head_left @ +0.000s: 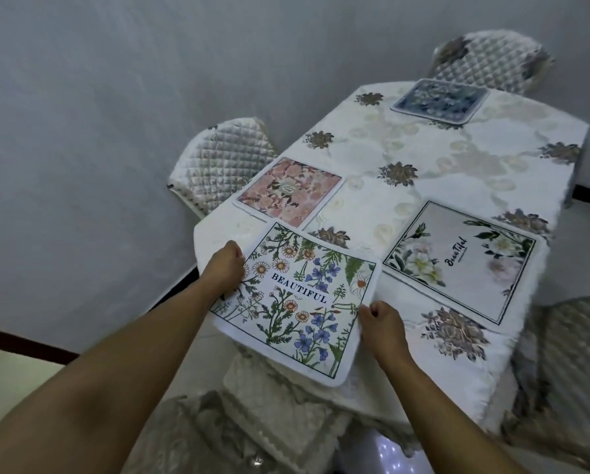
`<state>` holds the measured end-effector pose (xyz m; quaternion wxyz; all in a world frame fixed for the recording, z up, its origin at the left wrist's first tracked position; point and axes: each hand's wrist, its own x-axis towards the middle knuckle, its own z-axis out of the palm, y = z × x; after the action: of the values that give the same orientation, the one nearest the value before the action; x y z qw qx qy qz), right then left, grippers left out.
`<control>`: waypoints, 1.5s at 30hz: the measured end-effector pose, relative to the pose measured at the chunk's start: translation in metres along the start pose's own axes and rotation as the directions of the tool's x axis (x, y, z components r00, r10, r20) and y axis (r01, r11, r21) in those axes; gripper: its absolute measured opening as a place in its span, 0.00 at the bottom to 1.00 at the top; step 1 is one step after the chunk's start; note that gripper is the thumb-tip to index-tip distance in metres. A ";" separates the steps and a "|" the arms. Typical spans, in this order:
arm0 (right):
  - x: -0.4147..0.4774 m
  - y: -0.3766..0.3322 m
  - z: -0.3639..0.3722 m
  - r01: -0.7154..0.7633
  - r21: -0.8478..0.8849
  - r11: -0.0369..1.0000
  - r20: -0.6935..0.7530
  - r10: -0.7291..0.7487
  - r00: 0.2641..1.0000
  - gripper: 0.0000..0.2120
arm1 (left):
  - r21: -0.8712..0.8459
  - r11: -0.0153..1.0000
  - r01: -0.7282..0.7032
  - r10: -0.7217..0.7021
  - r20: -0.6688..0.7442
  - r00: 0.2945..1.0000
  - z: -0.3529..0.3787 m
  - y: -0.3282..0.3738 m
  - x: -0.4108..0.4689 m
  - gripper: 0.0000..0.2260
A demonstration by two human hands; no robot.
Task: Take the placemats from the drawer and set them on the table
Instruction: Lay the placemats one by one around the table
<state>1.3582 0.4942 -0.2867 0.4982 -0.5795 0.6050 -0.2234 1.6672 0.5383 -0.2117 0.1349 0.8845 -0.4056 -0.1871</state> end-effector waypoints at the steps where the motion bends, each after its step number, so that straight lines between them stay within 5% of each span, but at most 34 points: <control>1: 0.006 0.004 0.004 -0.006 -0.009 1.000 -0.008 0.006 1.000 0.18 | -0.003 1.000 -0.015 0.015 0.016 1.000 0.008 -0.002 0.011 0.05; 25: -0.006 0.028 0.096 -0.291 -0.235 0.927 -0.348 0.200 0.916 0.11 | -0.005 0.966 -0.260 0.255 0.218 0.942 0.087 -0.076 0.081 0.04; 31: 0.001 0.020 0.096 -0.239 -0.303 0.923 -0.409 0.100 0.907 0.10 | -0.022 0.958 -0.285 0.285 0.172 0.943 0.086 -0.073 0.086 0.10; 34: 0.000 0.018 0.104 -0.245 -0.463 0.852 -0.481 -0.009 0.877 0.13 | 0.146 0.925 -0.352 0.333 0.138 0.933 0.094 -0.069 0.087 0.18; 37: -0.004 0.007 0.132 -0.046 -0.710 0.702 -0.335 -0.279 0.900 0.24 | 0.178 0.843 -0.508 0.491 0.135 0.861 0.111 -0.058 0.089 0.26; 41: -0.005 -0.009 0.189 0.135 -0.726 0.675 -0.024 -0.222 0.975 0.33 | 0.204 0.728 -0.654 0.598 0.276 0.752 0.139 -0.032 0.087 0.31; 45: -0.016 0.014 0.202 0.116 -0.755 0.645 -0.037 -0.219 0.975 0.33 | 0.236 0.618 -0.750 0.703 0.263 0.661 0.151 -0.042 0.091 0.32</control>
<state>1.5227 0.5741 -0.3746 0.1543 -0.7711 0.6167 -0.0362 1.6835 0.4816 -0.3834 0.0221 0.6372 -0.7625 -0.1104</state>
